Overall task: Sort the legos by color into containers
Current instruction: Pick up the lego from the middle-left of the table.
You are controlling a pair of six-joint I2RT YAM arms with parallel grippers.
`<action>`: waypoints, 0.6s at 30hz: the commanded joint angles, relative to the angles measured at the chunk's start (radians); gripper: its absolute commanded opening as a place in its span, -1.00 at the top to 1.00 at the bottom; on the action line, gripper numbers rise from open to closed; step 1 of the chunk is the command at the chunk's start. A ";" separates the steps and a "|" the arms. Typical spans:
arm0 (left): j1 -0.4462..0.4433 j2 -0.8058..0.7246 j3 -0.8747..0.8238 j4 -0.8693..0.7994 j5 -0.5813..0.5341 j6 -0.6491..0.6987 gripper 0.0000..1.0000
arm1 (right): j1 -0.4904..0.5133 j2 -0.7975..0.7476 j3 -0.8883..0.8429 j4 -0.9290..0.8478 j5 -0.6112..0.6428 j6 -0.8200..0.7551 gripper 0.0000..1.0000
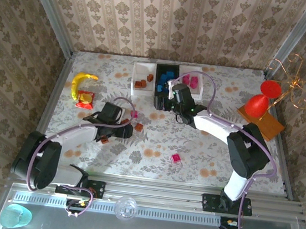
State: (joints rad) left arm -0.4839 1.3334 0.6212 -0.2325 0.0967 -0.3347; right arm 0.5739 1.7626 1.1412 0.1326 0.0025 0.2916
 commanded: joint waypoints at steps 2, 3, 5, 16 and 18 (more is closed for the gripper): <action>-0.025 0.048 0.038 0.008 -0.008 0.049 -0.47 | -0.003 -0.053 -0.024 0.033 0.030 0.015 -0.53; -0.028 0.059 0.043 0.011 -0.006 0.054 -0.45 | -0.003 -0.053 -0.028 0.031 0.031 0.017 -0.52; -0.030 0.076 0.050 0.013 -0.015 0.056 -0.43 | -0.006 -0.054 -0.033 0.030 0.033 0.022 -0.53; -0.042 0.152 0.083 0.027 -0.057 0.095 -0.09 | -0.006 -0.102 -0.082 0.015 0.024 0.045 -0.54; -0.044 0.160 0.080 0.035 -0.057 0.094 -0.03 | -0.006 -0.129 -0.111 0.017 0.016 0.056 -0.54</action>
State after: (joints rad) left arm -0.5232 1.4826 0.6834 -0.2077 0.0551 -0.2623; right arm 0.5720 1.6917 1.0611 0.1322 0.0139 0.3195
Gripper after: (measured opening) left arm 0.525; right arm 0.771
